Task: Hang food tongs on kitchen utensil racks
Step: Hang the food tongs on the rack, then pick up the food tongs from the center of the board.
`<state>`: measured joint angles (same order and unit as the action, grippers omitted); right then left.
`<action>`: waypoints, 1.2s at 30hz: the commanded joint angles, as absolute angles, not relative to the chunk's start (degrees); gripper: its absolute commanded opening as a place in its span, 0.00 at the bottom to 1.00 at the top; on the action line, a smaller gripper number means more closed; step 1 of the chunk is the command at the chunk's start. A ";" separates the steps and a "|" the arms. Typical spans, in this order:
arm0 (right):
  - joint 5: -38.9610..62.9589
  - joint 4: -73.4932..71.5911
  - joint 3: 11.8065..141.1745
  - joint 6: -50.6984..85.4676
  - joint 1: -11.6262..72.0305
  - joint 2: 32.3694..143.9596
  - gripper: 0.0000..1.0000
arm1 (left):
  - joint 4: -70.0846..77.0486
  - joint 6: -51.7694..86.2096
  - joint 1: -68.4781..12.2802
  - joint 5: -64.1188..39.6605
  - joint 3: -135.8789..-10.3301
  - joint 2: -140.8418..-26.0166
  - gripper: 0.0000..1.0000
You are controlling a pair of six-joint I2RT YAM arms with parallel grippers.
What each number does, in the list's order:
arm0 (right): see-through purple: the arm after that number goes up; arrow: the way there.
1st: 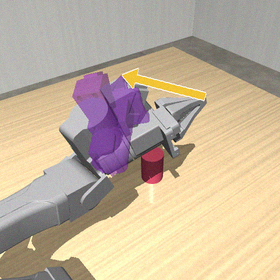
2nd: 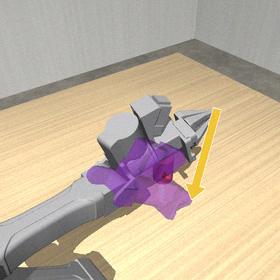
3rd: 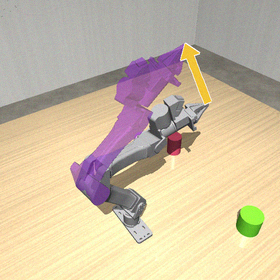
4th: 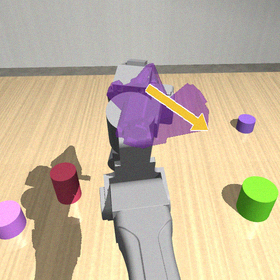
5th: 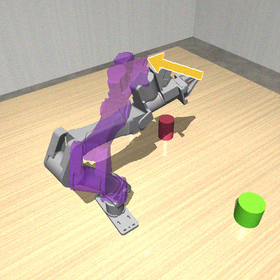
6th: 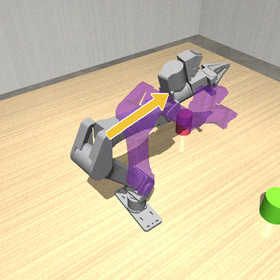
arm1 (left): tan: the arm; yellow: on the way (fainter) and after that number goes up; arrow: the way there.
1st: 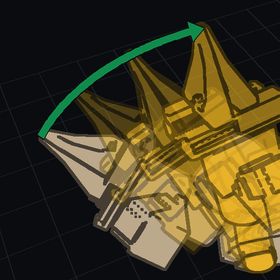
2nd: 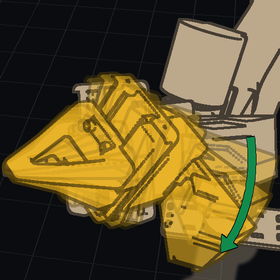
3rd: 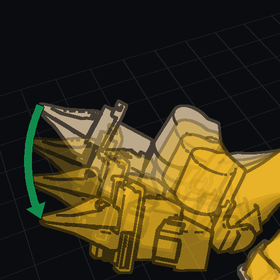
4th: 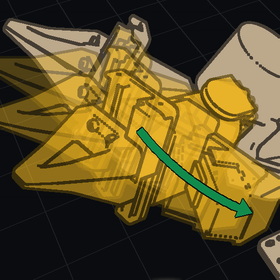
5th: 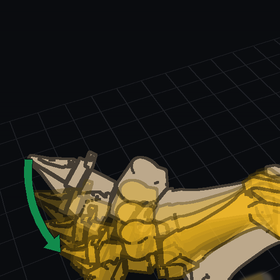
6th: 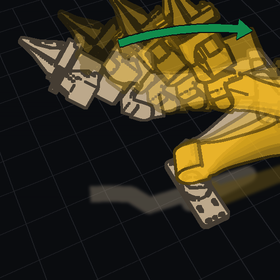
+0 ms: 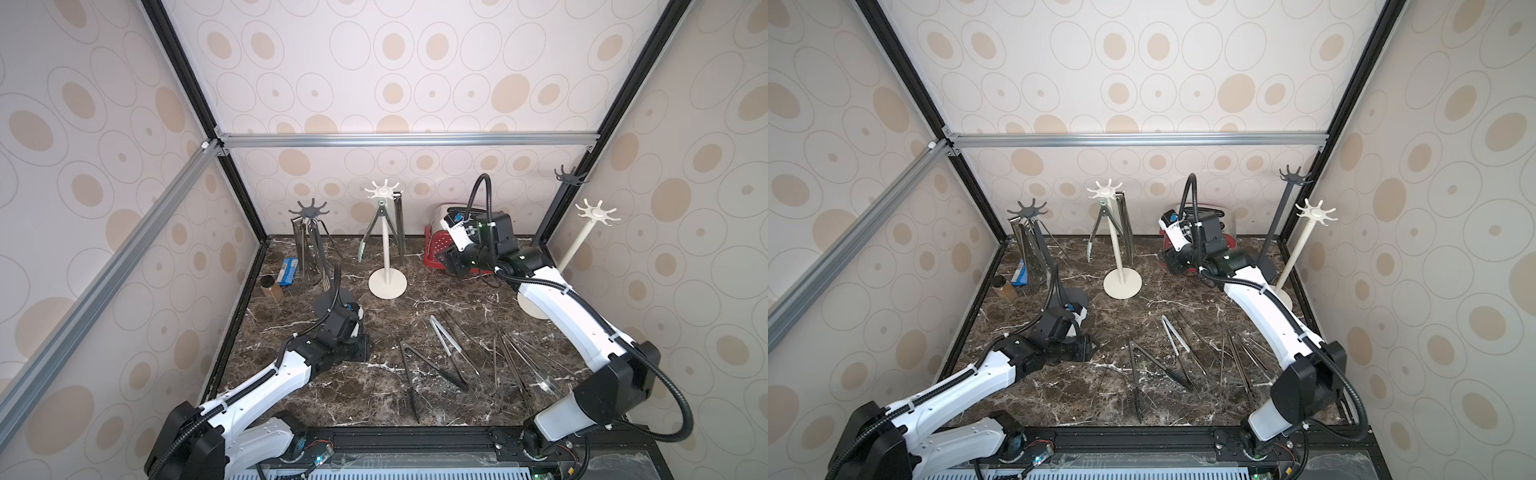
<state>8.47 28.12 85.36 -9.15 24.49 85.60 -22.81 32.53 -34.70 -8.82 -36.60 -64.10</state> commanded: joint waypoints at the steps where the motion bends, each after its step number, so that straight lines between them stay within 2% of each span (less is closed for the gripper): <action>1: 1.91 28.58 80.89 -5.99 24.84 79.88 0.56 | -28.11 30.84 -37.08 -8.37 -40.16 -66.40 0.49; 7: -3.18 31.98 74.69 -4.16 24.86 72.22 0.55 | -33.59 31.36 -42.46 -5.64 -44.11 -72.11 0.47; 17: -8.92 34.19 67.19 -2.21 24.80 64.60 0.54 | -37.22 33.22 -45.33 -2.76 -46.80 -76.97 0.44; 24: -9.69 34.71 64.71 -2.66 24.85 63.04 0.54 | -40.55 34.38 -49.65 2.13 -50.96 -84.62 0.41; 36: -11.01 35.15 62.96 -3.43 24.76 60.73 0.53 | -34.79 36.77 -51.67 0.53 -48.89 -90.14 0.35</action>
